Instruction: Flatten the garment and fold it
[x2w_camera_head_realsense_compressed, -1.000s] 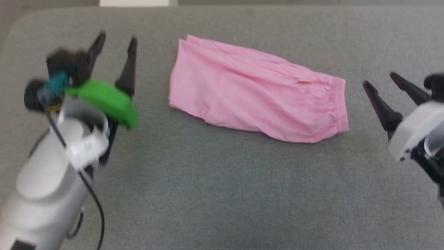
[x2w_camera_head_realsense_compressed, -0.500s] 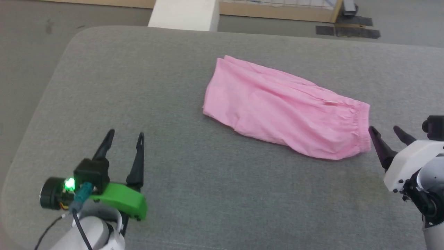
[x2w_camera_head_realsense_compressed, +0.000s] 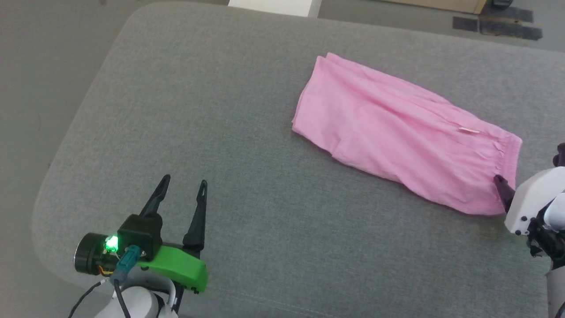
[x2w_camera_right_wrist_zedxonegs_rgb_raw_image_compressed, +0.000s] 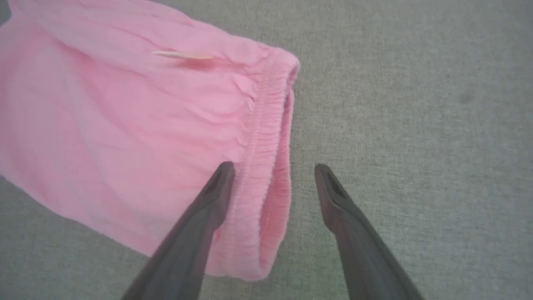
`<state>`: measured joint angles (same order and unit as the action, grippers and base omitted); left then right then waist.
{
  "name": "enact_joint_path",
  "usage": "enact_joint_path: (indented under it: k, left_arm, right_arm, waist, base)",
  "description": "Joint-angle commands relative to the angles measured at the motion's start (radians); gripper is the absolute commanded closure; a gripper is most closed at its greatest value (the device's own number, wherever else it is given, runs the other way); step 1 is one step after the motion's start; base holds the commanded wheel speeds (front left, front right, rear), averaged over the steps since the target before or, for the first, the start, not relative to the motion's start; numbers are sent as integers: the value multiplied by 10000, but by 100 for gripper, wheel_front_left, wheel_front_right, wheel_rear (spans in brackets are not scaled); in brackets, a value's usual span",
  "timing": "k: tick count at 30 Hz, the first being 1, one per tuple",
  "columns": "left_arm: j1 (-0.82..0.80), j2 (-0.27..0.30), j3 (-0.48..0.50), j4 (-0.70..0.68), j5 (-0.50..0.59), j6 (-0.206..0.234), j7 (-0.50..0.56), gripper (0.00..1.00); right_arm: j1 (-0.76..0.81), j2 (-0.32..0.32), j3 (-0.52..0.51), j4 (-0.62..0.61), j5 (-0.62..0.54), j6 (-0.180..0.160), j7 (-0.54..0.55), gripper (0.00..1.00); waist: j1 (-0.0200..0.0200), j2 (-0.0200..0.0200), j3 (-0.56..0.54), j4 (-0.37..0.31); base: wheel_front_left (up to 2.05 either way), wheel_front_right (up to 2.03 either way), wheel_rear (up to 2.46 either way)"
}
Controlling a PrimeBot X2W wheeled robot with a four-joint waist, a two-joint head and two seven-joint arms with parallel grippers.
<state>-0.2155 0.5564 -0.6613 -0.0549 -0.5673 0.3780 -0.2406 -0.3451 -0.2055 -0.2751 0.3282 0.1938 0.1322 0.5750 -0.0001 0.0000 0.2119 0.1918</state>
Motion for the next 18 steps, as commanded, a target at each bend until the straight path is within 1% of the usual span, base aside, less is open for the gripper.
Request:
enact_joint_path:
  k: [1,4,6,10,12,13,14,15,18]
  left_arm:
    - [-138,-70,35,-2,134,-51,-77,0]
    - [-267,-130,88,25,121,-91,-95,0]
    - [-325,-164,125,36,118,-108,-108,0]
    - [-361,-218,188,89,112,-116,-131,0]
    - [-375,-247,190,118,123,-138,-140,0]
    - [-386,-263,185,134,131,-150,-144,0]
    - [-406,-283,181,157,139,-159,-147,0]
    - [-417,-296,183,179,140,-161,-149,0]
    - [-432,-300,180,251,113,-193,-151,0]
  right_arm:
    - [-144,125,-91,156,-117,-15,140,0]
    - [-181,249,-268,456,-323,-15,396,0]
    - [-202,451,-410,619,-205,-15,585,0]
    - [-141,732,-119,680,223,-15,889,0]
    - [-74,774,-7,673,382,-15,946,0]
    - [-45,776,27,670,429,-15,950,19]
    - [-22,778,47,651,481,-15,910,86]
    - [-12,787,46,636,523,-15,845,100]
    - [-17,718,85,555,652,-15,555,100]
  waist:
    - [1,0,300,276]
    - [1,0,479,384]
    - [1,0,591,425]
    - [1,0,793,438]
    - [1,0,856,429]
    - [1,0,872,423]
    - [1,0,877,409]
    - [1,0,860,382]
    - [1,0,720,248]
  base:
    - [0,0,0]
    - [0,0,0]
    - [0,0,0]
    - [0,0,0]
    - [0,0,0]
    - [0,0,0]
    - [0,0,0]
    - [0,0,0]
    - [0,0,0]
